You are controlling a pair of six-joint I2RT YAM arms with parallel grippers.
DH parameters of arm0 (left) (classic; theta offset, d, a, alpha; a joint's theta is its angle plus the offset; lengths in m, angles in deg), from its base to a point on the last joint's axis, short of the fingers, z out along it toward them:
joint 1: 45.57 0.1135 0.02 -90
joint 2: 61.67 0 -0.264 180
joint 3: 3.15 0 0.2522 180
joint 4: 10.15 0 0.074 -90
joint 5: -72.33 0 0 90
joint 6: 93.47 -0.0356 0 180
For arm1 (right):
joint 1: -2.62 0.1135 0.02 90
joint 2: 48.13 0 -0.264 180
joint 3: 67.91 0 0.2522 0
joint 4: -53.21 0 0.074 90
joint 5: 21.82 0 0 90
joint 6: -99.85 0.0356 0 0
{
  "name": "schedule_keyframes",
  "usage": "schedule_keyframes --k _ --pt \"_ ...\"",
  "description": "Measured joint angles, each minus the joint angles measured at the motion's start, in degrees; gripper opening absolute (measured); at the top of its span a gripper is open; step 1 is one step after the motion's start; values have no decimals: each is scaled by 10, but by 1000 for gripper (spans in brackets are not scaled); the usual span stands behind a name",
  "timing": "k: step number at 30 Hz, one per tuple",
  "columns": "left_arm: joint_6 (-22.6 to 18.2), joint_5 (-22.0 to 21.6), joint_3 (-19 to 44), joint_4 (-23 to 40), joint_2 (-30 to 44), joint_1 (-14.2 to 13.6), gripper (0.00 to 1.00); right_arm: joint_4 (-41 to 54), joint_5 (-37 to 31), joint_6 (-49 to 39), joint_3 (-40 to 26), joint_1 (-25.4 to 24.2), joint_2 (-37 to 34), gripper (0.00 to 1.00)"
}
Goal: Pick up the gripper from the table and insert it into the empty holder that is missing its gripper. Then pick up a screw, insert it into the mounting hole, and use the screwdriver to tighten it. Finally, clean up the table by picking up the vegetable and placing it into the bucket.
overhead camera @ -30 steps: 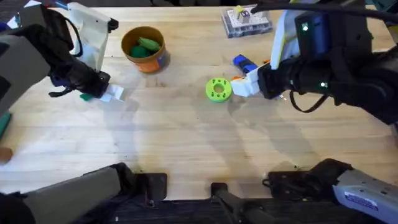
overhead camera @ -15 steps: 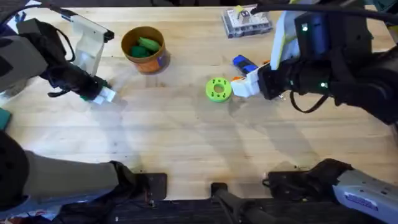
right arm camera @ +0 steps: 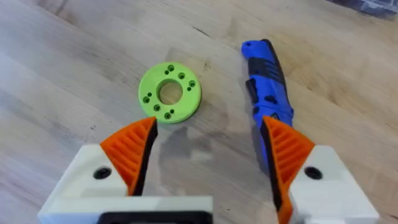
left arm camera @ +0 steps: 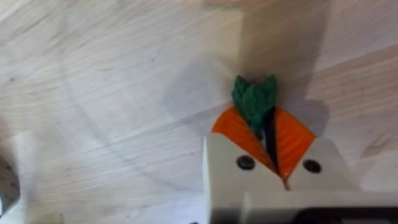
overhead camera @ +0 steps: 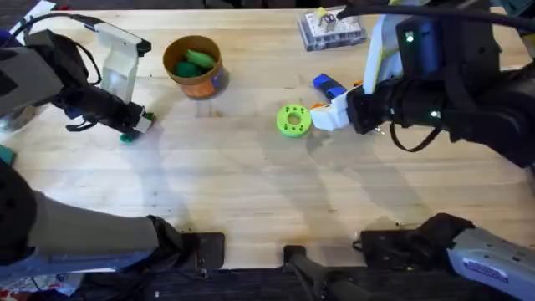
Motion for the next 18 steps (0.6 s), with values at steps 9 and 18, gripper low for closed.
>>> schedule_keyframes --k 9,18 --pt "2 16 -1 -32 -109 -37 21 0 0 0 0 0 0 974" --pt "86 128 7 -87 -236 -102 21 -2 0 0 0 0 0 974"
